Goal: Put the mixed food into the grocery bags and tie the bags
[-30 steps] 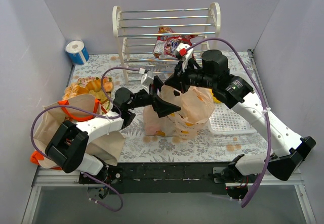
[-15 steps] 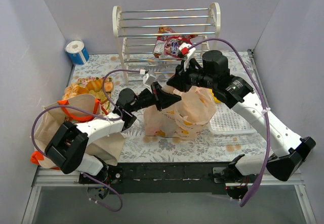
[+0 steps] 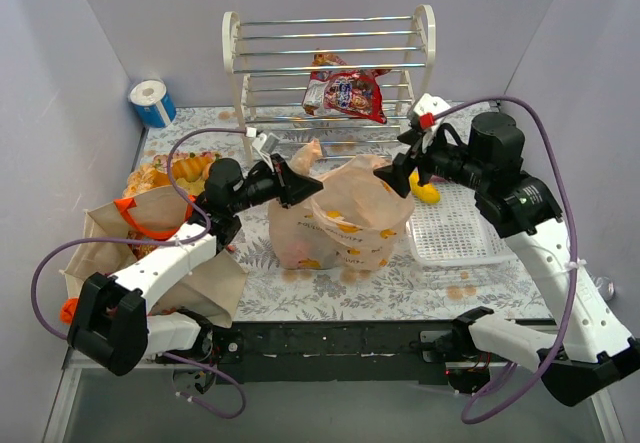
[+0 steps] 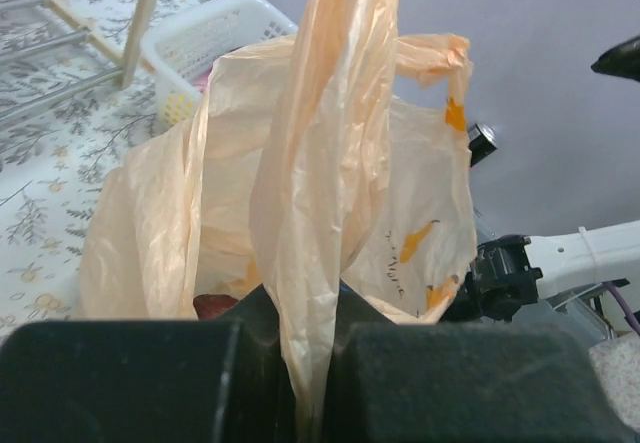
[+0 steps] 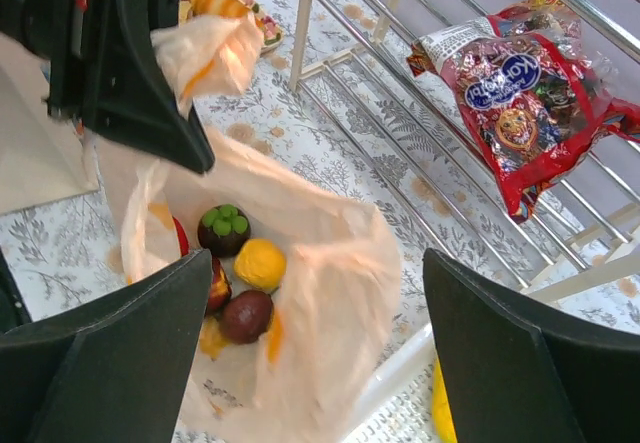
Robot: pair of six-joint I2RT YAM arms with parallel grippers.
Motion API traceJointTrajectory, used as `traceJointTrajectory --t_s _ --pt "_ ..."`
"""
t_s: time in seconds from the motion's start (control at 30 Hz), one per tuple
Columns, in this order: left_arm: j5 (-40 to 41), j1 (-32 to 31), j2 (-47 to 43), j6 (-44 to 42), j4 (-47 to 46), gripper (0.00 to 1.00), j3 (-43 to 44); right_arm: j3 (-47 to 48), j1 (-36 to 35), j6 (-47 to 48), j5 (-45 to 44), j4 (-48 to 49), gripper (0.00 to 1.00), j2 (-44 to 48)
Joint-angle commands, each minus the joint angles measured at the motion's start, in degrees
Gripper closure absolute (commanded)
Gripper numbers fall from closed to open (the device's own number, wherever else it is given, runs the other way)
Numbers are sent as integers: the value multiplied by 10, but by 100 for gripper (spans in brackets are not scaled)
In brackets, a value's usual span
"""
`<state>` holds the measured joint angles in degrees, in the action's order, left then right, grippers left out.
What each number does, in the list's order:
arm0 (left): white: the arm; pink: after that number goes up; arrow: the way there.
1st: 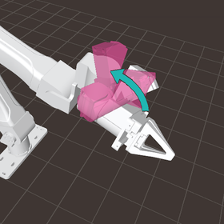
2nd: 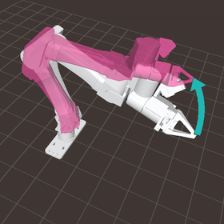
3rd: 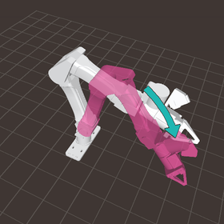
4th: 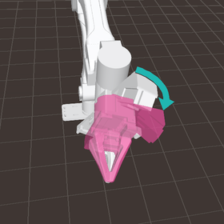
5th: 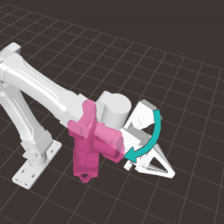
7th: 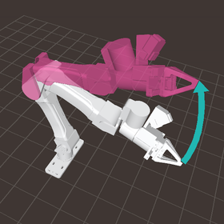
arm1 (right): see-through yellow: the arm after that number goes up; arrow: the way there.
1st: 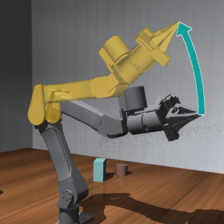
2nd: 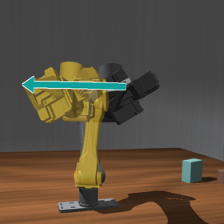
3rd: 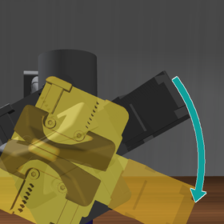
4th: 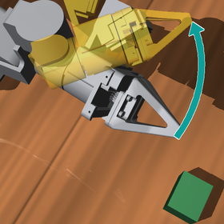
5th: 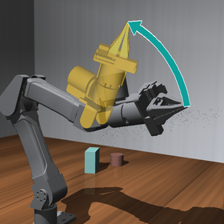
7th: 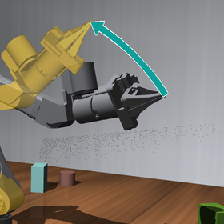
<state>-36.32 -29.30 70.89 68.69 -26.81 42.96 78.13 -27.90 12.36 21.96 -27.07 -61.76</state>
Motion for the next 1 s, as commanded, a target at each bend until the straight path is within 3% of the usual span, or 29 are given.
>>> traceJointTrajectory --t_s 0.0,0.3,0.53,0.73,0.87,0.9,0.97 --pt "-66 42 -24 7 59 100 12 -29 31 107 112 8 7 6" --pt "-154 59 3 -15 121 100 61 -27 50 175 250 34 8 -38" --pt "-161 66 5 -70 196 100 91 0 61 216 305 18 8 -91" --pt "-166 79 6 -57 173 100 80 -18 67 229 350 -7 14 -97" --pt "-174 86 7 -51 163 100 78 -60 67 228 368 -4 29 -79" --pt "-174 87 6 -51 163 100 77 -62 68 224 363 -5 44 -78" --pt "-174 94 1 -44 158 100 75 -63 68 207 347 -4 60 -70"
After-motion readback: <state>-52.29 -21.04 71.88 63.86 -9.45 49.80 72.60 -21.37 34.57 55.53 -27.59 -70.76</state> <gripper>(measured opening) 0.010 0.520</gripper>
